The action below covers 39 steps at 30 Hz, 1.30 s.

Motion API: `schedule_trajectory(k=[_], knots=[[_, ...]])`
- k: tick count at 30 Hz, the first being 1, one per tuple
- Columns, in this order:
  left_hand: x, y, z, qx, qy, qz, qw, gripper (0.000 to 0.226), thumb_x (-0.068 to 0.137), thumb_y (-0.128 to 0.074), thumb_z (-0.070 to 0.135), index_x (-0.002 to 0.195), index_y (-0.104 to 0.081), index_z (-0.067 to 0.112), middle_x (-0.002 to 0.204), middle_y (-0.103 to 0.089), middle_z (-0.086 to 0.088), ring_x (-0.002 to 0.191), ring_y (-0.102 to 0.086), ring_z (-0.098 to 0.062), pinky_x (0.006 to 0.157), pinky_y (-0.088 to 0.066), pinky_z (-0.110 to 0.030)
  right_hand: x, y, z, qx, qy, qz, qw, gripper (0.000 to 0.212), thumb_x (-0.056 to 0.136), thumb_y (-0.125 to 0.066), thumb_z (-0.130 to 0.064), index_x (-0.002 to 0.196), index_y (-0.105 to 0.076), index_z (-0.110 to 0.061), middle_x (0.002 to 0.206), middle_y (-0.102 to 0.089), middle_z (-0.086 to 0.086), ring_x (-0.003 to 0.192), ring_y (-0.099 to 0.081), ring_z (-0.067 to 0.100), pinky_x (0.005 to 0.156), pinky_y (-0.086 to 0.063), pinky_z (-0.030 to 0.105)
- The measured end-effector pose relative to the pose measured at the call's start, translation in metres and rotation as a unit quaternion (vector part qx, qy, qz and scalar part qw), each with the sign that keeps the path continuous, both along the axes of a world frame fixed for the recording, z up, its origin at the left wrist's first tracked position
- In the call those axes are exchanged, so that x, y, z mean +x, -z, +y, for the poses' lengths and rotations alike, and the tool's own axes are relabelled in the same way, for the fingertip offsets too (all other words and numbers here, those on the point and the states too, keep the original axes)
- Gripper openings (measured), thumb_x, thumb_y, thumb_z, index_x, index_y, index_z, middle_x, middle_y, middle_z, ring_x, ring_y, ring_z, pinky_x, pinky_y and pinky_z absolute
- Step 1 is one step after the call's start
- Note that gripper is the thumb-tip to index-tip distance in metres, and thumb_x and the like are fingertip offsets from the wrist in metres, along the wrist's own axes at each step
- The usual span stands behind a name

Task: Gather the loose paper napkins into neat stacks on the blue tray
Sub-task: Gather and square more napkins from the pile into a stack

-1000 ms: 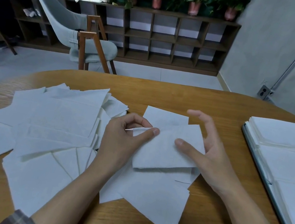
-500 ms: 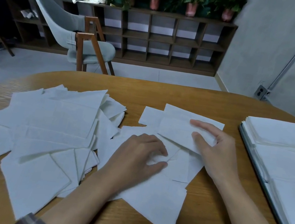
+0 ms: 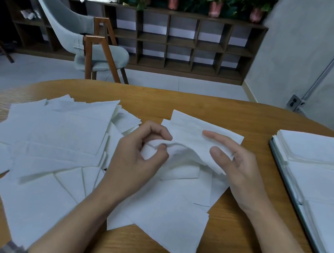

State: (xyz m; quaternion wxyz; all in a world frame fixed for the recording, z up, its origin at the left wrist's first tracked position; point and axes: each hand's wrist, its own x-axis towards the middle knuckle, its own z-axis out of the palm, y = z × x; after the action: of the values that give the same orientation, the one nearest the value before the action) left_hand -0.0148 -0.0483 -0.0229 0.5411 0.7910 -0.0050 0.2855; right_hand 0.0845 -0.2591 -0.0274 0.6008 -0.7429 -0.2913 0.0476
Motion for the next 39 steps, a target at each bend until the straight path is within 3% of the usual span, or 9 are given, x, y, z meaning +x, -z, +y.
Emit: schedule_trajectory(k=[3,7,11,14,17,24,32,37,39], knots=[[0.0,-0.003,0.005,-0.052,0.003,0.004,0.999,0.019,0.084,-0.063,0.004,0.094,-0.072,0.018,0.094,-0.072,0.011,0.089,-0.066,-0.008,0.075,-0.05,-0.017,-0.001,-0.002,0.001,0.007,-0.007,-0.004,1.0,0.079,0.075,-0.064,-0.085,0.132,-0.07,-0.031,0.137,-0.066,-0.024,0.136,-0.051,-0.008,0.102,-0.035,0.001],[0.001,-0.003,0.013,-0.119,0.001,0.009,0.993,0.015,0.079,-0.061,0.022,0.086,-0.074,0.024,0.09,-0.072,0.008,0.086,-0.064,-0.01,0.071,-0.048,-0.024,0.0,-0.002,0.0,0.025,-0.011,0.02,0.999,0.069,0.077,-0.068,-0.07,0.131,-0.071,-0.028,0.136,-0.068,-0.021,0.133,-0.054,-0.008,0.097,-0.038,0.0],[0.002,-0.002,0.013,-0.22,0.018,0.032,0.975,0.016,0.084,-0.065,0.016,0.087,-0.076,0.027,0.092,-0.071,0.003,0.089,-0.063,-0.019,0.077,-0.048,-0.039,-0.006,-0.003,0.004,0.023,-0.038,0.055,0.998,0.084,0.069,-0.069,-0.087,0.13,-0.072,-0.029,0.137,-0.068,-0.017,0.135,-0.055,-0.003,0.103,-0.042,0.013],[0.004,0.001,0.009,-0.226,-0.006,0.065,0.972,0.009,0.089,-0.079,0.02,0.096,-0.078,0.026,0.098,-0.076,0.001,0.091,-0.069,-0.021,0.078,-0.054,-0.038,-0.015,0.001,0.012,0.08,-0.082,0.133,0.985,0.052,0.082,-0.079,-0.057,0.122,-0.077,-0.023,0.129,-0.075,0.001,0.122,-0.07,0.021,0.101,-0.057,0.034],[0.005,0.001,0.002,-0.207,-0.023,0.092,0.974,0.013,0.091,-0.082,0.016,0.103,-0.079,0.021,0.098,-0.08,0.001,0.091,-0.075,-0.019,0.074,-0.058,-0.03,-0.021,-0.001,0.019,0.106,-0.006,0.186,0.977,0.031,0.083,-0.081,-0.031,0.109,-0.079,-0.015,0.11,-0.081,0.007,0.104,-0.077,0.031,0.093,-0.061,0.047],[0.005,0.0,-0.003,-0.201,-0.018,0.13,0.971,0.017,0.09,-0.083,0.018,0.107,-0.077,0.019,0.096,-0.082,0.001,0.089,-0.079,-0.02,0.082,-0.064,-0.039,-0.022,0.0,0.022,0.107,0.058,0.187,0.975,0.017,0.09,-0.077,-0.017,0.106,-0.078,-0.012,0.101,-0.082,0.002,0.093,-0.079,0.02,0.079,-0.063,0.031],[0.009,0.005,0.002,-0.179,-0.042,0.119,0.976,0.013,0.09,-0.082,0.032,0.098,-0.08,0.023,0.105,-0.076,0.014,0.098,-0.072,0.003,0.077,-0.054,-0.014,-0.02,0.001,0.019,0.117,0.055,0.19,0.973,0.021,0.089,-0.076,-0.023,0.105,-0.078,-0.011,0.103,-0.082,0.006,0.097,-0.078,0.025,0.087,-0.061,0.044],[0.008,0.003,0.003,-0.226,0.018,0.102,0.969,0.021,0.091,-0.082,0.017,0.108,-0.071,0.022,0.08,-0.072,-0.01,0.079,-0.074,-0.02,0.073,-0.056,-0.036,-0.017,0.001,0.017,0.097,0.051,0.155,0.982,0.029,0.091,-0.076,-0.023,0.119,-0.071,-0.018,0.107,-0.08,0.0,0.102,-0.076,0.023,0.08,-0.062,0.032],[0.008,0.005,0.002,-0.164,-0.021,0.084,0.983,0.022,0.092,-0.081,0.013,0.11,-0.071,0.02,0.063,-0.06,0.012,0.061,-0.061,-0.006,0.063,-0.049,-0.021,-0.015,0.002,0.014,0.072,0.023,0.123,0.99,0.048,0.09,-0.079,-0.021,0.131,-0.058,-0.033,0.111,-0.076,-0.003,0.1,-0.075,0.018,0.077,-0.062,0.029]])
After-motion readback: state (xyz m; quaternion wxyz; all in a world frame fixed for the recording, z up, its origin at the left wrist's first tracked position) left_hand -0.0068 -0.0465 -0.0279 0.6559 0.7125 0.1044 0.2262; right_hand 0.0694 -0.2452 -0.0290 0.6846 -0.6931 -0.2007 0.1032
